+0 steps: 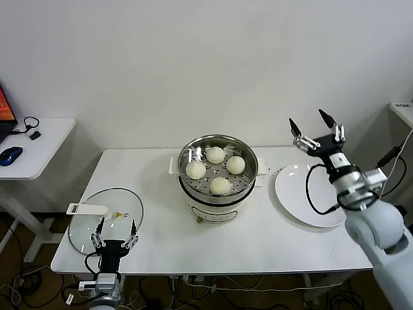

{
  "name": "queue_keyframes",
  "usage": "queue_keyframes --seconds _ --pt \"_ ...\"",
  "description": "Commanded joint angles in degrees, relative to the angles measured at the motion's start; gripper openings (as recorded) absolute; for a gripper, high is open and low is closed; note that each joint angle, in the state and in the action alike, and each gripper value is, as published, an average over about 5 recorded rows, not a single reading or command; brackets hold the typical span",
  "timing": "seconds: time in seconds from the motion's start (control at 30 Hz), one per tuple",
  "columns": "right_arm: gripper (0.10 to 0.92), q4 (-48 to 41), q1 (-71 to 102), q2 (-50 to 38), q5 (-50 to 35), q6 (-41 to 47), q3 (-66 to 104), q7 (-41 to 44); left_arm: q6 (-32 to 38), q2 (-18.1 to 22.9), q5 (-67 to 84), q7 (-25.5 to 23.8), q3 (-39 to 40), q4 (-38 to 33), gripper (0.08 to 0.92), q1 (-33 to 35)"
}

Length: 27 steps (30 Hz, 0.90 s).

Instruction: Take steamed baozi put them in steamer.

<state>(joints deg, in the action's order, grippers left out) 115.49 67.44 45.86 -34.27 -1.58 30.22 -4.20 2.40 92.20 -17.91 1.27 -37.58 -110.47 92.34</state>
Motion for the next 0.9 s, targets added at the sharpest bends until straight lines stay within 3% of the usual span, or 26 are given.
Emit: queue_keyframes --seconds 0.03,0.3,0.9 --pt "0.823 2.56 22.7 25.76 12.16 -11.58 12.67 6.0 0.64 2.8 -0.32 0.15 0.18 0.93 0.823 0.03" --pt "0.823 2.67 25.62 33.8 14.25 -15.7 12.78 8.77 0.66 2.8 0.45 0.12 -0.58 1.04 0.823 -0.38" --pt "0.823 2.62 28.29 34.96 14.43 -17.68 11.15 9.5 0.56 2.8 0.37 0.08 -0.12 0.4 0.823 -0.32"
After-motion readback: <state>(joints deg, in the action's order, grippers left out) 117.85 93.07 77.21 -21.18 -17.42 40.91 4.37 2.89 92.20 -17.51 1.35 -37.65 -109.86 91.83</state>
